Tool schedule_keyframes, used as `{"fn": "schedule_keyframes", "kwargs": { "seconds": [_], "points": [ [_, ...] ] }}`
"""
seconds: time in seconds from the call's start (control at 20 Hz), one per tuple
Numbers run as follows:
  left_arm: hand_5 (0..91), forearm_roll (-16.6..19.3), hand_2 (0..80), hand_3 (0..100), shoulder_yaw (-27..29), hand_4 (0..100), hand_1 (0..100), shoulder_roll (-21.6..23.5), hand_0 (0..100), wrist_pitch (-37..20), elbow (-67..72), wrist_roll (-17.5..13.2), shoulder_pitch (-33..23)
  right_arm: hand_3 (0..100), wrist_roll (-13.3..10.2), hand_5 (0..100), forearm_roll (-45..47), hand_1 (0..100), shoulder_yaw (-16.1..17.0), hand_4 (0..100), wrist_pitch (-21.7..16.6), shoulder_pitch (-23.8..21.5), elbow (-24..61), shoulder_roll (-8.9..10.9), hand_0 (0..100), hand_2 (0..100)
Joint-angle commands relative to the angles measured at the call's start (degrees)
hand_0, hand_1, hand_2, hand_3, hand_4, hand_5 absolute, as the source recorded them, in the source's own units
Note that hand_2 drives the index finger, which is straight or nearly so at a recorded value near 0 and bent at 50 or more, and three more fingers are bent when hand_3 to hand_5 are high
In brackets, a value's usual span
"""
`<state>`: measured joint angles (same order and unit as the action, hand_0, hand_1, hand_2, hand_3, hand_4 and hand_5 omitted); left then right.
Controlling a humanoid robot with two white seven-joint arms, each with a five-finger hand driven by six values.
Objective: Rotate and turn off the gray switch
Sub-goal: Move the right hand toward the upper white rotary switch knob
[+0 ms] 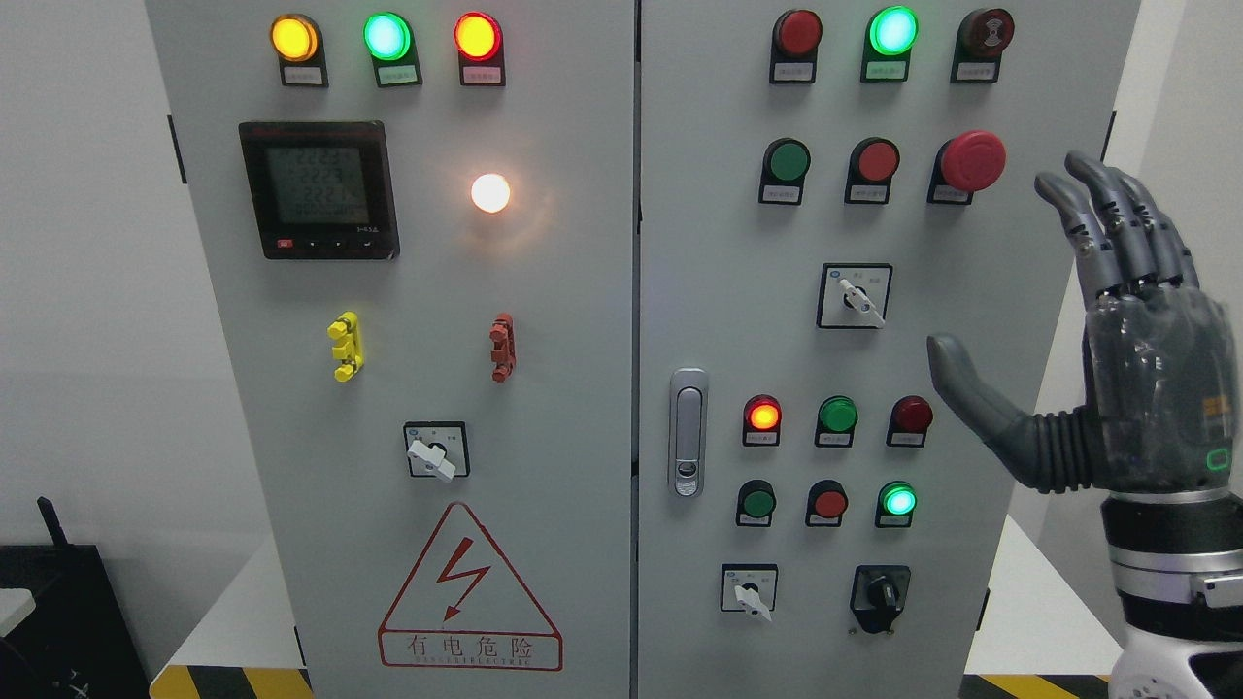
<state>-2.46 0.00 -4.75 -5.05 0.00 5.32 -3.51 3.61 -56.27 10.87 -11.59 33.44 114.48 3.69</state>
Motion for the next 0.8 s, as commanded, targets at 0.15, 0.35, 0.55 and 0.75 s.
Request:
{"fn": "schedule_keyframes", "kwargs": {
  "seconds": [0.15, 0.35, 0.55, 0.75],
  "points": [
    [0.0, 0.0, 0.0, 0, -0.1, 0, 39, 0.0, 12, 0.0, 0.8, 0.0, 0.0, 0, 0.7, 0, -0.1, 30, 2.8, 0, 0.8, 0.2, 0.5, 0.0, 21, 0],
    [0.0, 0.0, 0.0, 0, -0.1, 0, 39, 0.0, 12, 0.0, 0.8, 0.0, 0.0, 0, 0.7, 0, -0.1, 30, 2.8, 0, 0.9, 0.2, 0.5, 0.0, 21, 0],
    [0.0, 0.0, 0.0, 0, -0.1, 0, 39, 0.0, 12, 0.0, 0.9, 0.0, 0.0, 0, 0.7, 0, 0.0, 31, 2.8, 0, 0.9, 0.2, 0.5, -0.17, 21, 0],
    [0.0, 0.0, 0.0, 0, -0.1, 0, 39, 0.0, 12, 0.0, 0.8, 0.0, 0.0, 26, 0.6, 16, 0.1, 36, 2.7, 24, 0.9, 0.7, 0.1, -0.18, 21, 0]
  ]
}}
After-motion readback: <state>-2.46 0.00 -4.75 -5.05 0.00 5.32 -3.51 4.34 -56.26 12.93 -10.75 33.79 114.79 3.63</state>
